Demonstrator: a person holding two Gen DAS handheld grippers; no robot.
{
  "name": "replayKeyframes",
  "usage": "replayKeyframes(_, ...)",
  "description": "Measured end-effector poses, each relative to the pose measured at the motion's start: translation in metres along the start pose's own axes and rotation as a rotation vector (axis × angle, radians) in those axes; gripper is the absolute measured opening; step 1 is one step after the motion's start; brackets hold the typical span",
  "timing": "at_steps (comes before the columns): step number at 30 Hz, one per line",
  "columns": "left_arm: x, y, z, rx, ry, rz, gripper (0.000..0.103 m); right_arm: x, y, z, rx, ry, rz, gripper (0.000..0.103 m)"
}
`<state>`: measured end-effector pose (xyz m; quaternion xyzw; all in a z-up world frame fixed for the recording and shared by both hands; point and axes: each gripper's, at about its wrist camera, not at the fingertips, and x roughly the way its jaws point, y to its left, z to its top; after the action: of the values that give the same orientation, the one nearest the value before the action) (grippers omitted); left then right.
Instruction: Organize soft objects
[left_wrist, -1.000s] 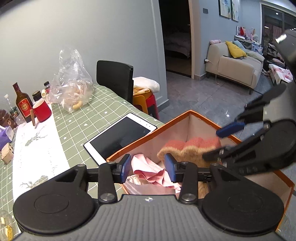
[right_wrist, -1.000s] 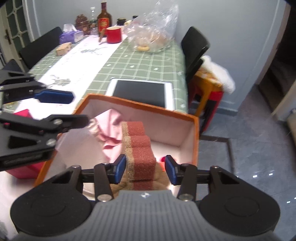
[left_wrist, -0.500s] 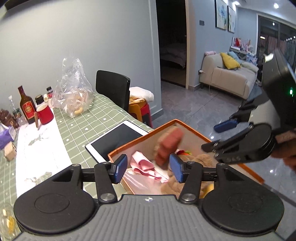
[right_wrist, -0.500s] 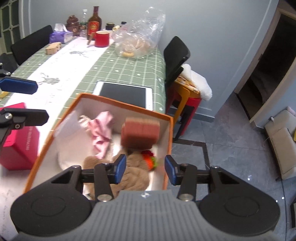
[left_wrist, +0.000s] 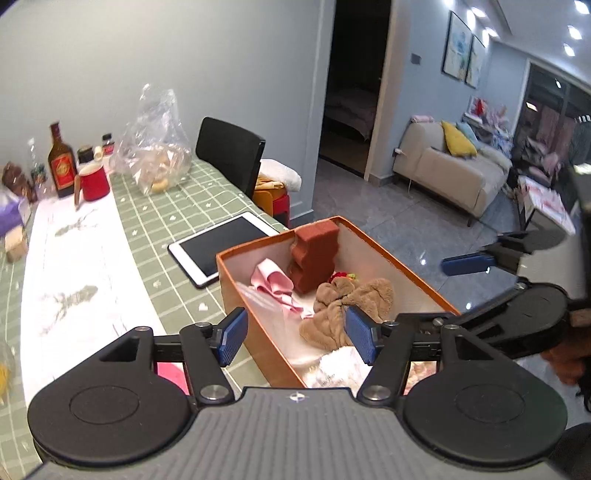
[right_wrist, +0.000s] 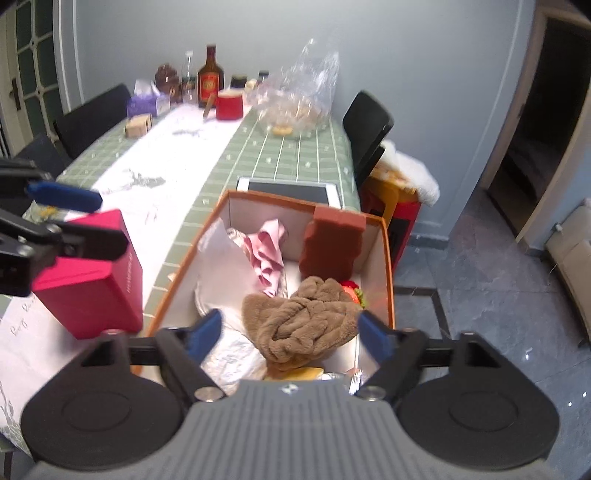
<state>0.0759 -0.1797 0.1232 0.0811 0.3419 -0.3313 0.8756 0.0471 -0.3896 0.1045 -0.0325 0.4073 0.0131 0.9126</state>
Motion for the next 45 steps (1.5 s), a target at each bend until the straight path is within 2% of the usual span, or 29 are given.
replayKeyframes(2,-0.004,0.002,-0.006,-0.034,0.0,-0.006,0.08,-0.011,0.005,-0.004,0.017,-0.027,0.011,0.094)
replayKeyframes(5,-0.009,0.001,-0.013,-0.035,0.005,0.03,0.08,-0.024,0.01,-0.01,0.062,-0.051,0.028,0.097)
replayKeyframes(8,-0.02,-0.002,-0.017,-0.049,-0.006,0.072,0.089,-0.034,0.016,-0.015,0.102,-0.072,0.003,0.098)
replayKeyframes(10,-0.027,-0.001,-0.019,-0.077,-0.016,0.079,0.091,-0.039,0.018,-0.017,0.141,-0.086,-0.026,0.1)
replayKeyframes(14,-0.033,-0.004,-0.023,-0.082,-0.037,0.068,0.094,-0.05,0.023,-0.028,0.214,-0.132,-0.121,0.1)
replayKeyframes(18,-0.022,-0.014,-0.029,-0.042,-0.014,0.116,0.094,-0.045,0.027,-0.035,0.28,-0.089,-0.279,0.1)
replayKeyframes(20,-0.013,-0.017,-0.034,-0.028,-0.016,0.12,0.094,-0.042,0.028,-0.037,0.289,-0.057,-0.314,0.1)
replayKeyframes(23,0.0,-0.016,-0.045,-0.047,-0.024,0.095,0.094,-0.046,0.024,-0.049,0.326,-0.073,-0.32,0.1)
replayKeyframes(26,0.008,-0.019,-0.053,-0.035,0.005,0.07,0.094,-0.047,0.022,-0.057,0.358,-0.075,-0.312,0.1)
replayKeyframes(30,0.008,-0.022,-0.058,-0.04,0.023,0.083,0.094,-0.042,0.02,-0.059,0.409,-0.058,-0.284,0.1)
replayKeyframes(38,0.008,-0.017,-0.063,-0.083,0.053,0.068,0.094,-0.037,0.027,-0.058,0.406,-0.053,-0.277,0.1)
replayKeyframes(45,0.006,-0.029,-0.066,-0.027,0.047,0.078,0.094,-0.034,0.025,-0.06,0.412,-0.036,-0.276,0.1)
